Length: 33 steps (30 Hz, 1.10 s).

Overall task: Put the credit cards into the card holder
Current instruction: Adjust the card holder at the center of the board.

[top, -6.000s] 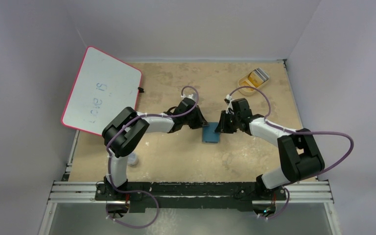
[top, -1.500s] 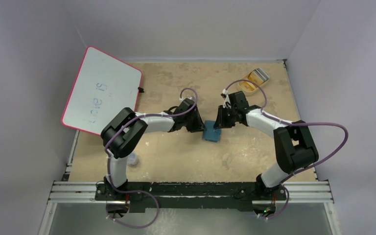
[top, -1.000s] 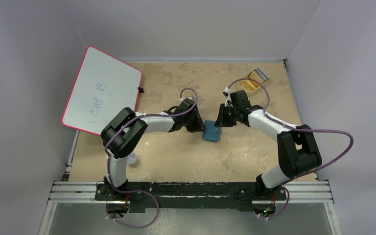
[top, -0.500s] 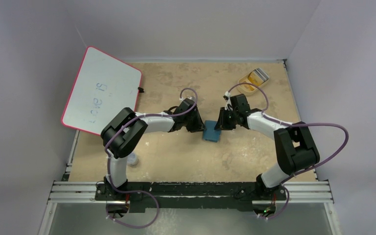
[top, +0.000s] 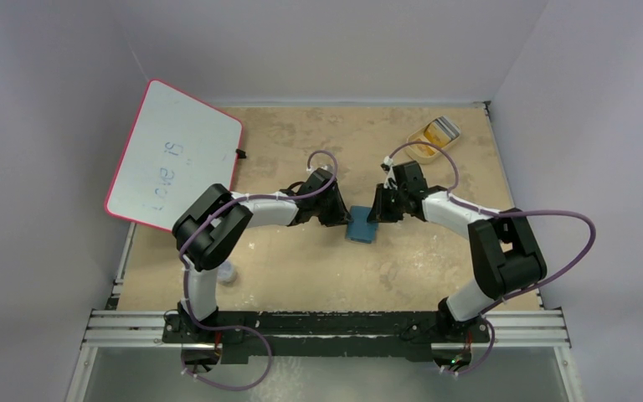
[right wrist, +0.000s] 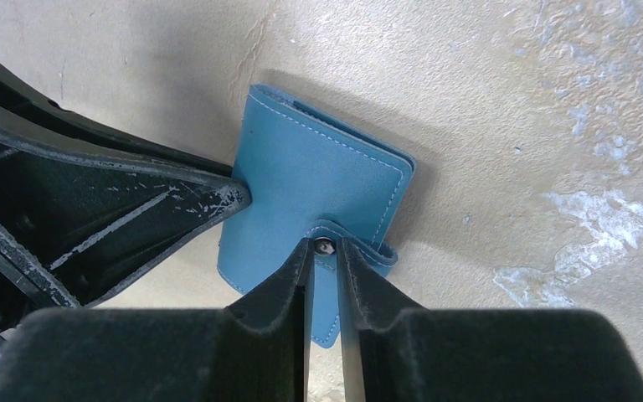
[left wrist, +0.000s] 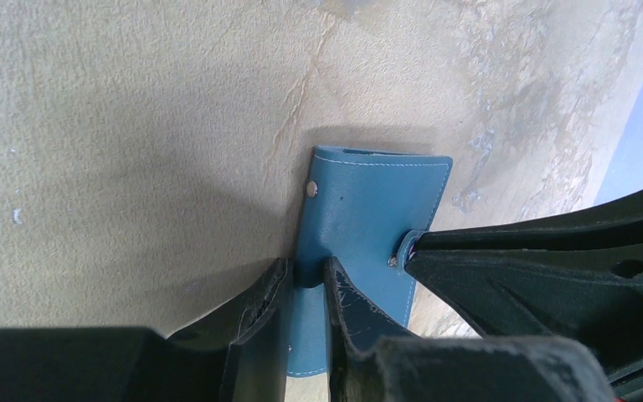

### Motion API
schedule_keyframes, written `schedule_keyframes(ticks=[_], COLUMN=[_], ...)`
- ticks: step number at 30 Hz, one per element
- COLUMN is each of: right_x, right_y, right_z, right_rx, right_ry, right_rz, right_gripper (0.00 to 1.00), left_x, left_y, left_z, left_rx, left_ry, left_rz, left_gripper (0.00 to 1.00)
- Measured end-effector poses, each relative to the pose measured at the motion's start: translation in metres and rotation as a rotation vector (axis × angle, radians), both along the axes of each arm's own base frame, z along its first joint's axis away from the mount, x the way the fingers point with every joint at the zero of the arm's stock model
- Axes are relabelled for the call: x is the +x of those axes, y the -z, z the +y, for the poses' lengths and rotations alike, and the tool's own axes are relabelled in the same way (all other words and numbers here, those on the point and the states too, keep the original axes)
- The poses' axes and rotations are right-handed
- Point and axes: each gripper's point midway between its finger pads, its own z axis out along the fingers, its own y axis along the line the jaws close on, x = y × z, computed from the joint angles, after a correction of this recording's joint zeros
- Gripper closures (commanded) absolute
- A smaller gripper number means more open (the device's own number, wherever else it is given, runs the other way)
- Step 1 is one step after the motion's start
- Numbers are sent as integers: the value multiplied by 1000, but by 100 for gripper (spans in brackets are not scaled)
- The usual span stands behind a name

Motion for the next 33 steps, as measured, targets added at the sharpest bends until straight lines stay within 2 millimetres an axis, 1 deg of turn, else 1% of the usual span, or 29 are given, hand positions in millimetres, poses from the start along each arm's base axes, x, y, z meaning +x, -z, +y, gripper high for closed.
schedule_keyframes(ticks=[21,23,27,33], right_x=[-1,-1,-2,-3], right_y=[0,0,0,0], right_z=[8,8,9,11], right_rx=[-25,-28,-41,-74], right_ry=[-106,-114,-130,-147], right_rz=[-17,-17,-14,-20], right_gripper=[84,84,89,90], left_x=[1,1,1,1], left_y=[0,1,1,1], left_z=[0,0,0,0], left_rx=[0,0,0,0], left_ry=[-10,-10,-10,-10], left_rz=[3,3,3,3], left_gripper=[82,82,82,82])
